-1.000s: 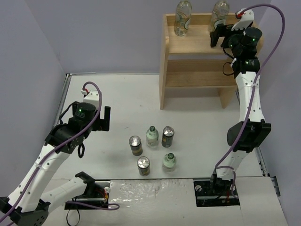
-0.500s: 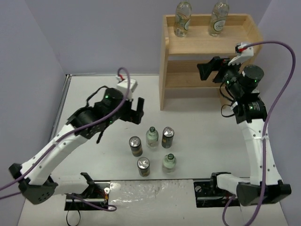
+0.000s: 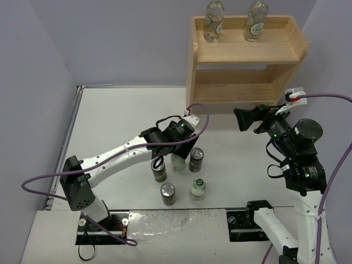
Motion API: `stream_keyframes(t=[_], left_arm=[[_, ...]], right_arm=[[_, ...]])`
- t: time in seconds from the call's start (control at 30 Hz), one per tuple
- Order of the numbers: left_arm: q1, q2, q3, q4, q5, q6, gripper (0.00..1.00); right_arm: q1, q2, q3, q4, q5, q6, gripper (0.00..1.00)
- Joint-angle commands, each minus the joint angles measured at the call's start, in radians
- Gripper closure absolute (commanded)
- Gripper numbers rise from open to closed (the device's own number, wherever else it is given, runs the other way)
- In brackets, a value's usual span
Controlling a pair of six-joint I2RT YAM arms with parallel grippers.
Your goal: Place and organize the beverage onto the shelf
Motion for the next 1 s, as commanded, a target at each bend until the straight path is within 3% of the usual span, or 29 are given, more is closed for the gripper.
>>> stream_keyframes(t=[0.0,0.13,0.3,0.33,0.43,0.5,0.57,0.67,0.7,0.83,0.97], left_arm=[[0.0,-0.011,-0.013,0.017,-0.06,-0.036,0.37],[0.004,0.0,-0.038,0.016,-0.064,-0.048,0.49],[0.003,0.004,-0.043,-0.003,-0.054,-0.06,0.51],[0.003,0.003,-0.044,-0.001,-0.05,-0.062,0.66],[0.003,0.003,-0.055,0.01,-0.041,-0.068,0.86],[0.004,0.004,-0.052,0.01,-0.046,-0.071,0.88],[0.004,0.006,-0.044,0.01,-0.047,-0.071,0.97],[0.004,-0.011,0.005,-0.025,-0.096,-0.074,0.98],[0.004,-0.017,0.026,-0.039,-0.115,-0.076,0.98],[0.004,-0.052,0.17,-0.11,-0.194,-0.083,0.98],[0.003,-0.062,0.335,-0.216,-0.215,-0.1,0.98]], right_arm=[[-0.005,-0.013,0.003,-0.001,-0.039,-0.007,0.0],[-0.005,-0.012,0.01,-0.001,-0.053,-0.007,0.0],[-0.004,-0.012,0.002,-0.001,-0.057,-0.006,0.0],[-0.005,-0.013,-0.001,0.001,-0.059,-0.004,0.01],[-0.005,-0.012,-0.017,0.002,-0.068,-0.001,0.01],[-0.005,-0.004,-0.032,0.004,-0.085,-0.001,0.01],[-0.005,-0.001,-0.043,0.019,-0.109,0.003,0.01],[-0.004,0.0,-0.101,0.115,-0.18,0.055,0.02],[-0.004,0.003,-0.162,0.164,-0.308,0.078,0.02],[0.039,0.005,-0.331,0.566,-0.499,0.226,0.02],[0.204,0.066,-0.33,0.559,-0.473,0.182,0.02]])
